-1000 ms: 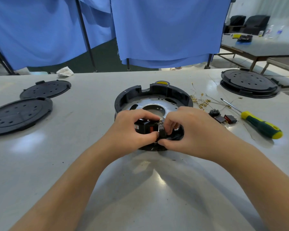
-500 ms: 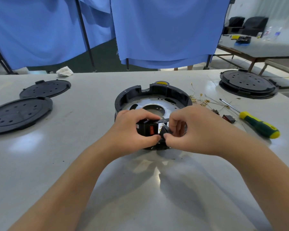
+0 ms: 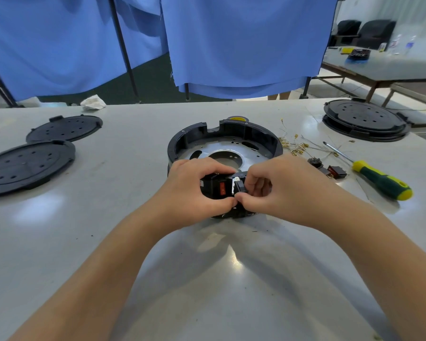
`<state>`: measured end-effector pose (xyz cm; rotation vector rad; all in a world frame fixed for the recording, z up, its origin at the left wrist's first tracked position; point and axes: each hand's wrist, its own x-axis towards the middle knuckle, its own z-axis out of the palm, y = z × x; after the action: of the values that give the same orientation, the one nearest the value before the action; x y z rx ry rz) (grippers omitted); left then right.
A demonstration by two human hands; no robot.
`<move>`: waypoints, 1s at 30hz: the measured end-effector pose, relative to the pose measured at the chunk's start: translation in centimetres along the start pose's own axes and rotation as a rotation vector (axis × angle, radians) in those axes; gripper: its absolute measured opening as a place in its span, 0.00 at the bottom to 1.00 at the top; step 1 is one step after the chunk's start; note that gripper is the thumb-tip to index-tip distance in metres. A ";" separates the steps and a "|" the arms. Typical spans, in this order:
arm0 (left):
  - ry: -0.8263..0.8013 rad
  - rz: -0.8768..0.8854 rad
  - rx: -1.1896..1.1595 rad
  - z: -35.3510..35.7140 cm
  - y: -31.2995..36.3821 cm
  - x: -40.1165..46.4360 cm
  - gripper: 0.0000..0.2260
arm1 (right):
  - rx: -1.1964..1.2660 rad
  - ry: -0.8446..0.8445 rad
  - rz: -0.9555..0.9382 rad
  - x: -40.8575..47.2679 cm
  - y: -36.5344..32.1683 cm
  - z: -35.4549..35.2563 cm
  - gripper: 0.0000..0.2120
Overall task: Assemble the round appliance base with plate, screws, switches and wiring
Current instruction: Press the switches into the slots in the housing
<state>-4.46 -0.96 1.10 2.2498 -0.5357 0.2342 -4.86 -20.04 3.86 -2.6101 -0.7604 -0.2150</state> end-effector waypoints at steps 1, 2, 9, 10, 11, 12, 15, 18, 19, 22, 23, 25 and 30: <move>-0.001 0.006 0.001 0.0 0.0 0.0 0.20 | 0.001 -0.005 -0.004 0.0 0.0 0.0 0.09; -0.003 0.012 0.003 0.0 0.0 0.0 0.20 | 0.003 -0.012 -0.008 0.1 0.0 0.1 0.09; -0.007 0.033 0.016 0.0 0.0 0.0 0.20 | 0.000 -0.036 -0.001 0.1 0.2 0.4 0.10; -0.008 0.036 0.016 0.0 0.0 0.0 0.20 | -0.003 -0.034 0.000 0.2 0.2 0.5 0.10; -0.007 0.039 0.015 0.0 -0.1 0.0 0.20 | -0.006 -0.032 0.002 0.2 0.2 0.5 0.10; -0.006 0.042 0.014 0.0 -0.1 0.0 0.20 | -0.009 -0.032 0.003 0.2 0.2 0.5 0.10; -0.004 0.044 0.012 0.0 -0.1 0.0 0.20 | -0.016 -0.034 0.008 0.2 0.3 0.6 0.10; 0.001 0.051 0.017 0.0 -0.1 0.1 0.19 | -0.024 -0.019 0.008 0.3 0.2 0.7 0.10; 0.006 0.054 0.019 0.1 -0.2 0.1 0.19 | -0.027 -0.016 0.005 0.3 0.2 0.7 0.10; 0.015 0.057 0.018 0.1 -0.2 0.1 0.18 | -0.035 0.002 -0.003 0.3 0.3 0.7 0.10; 0.015 0.057 0.020 0.1 -0.2 0.1 0.17 | -0.040 0.012 -0.007 0.3 0.3 0.7 0.10; 0.013 0.056 0.019 0.1 -0.2 0.1 0.17 | -0.053 0.030 -0.023 0.3 0.4 0.7 0.09; 0.020 0.060 -0.011 0.1 0.0 0.0 0.16 | -0.076 0.035 -0.050 0.2 0.7 0.9 0.06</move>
<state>-4.44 -1.04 1.08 2.2208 -0.5932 0.2832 -4.29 -20.10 2.87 -2.6532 -0.8207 -0.3095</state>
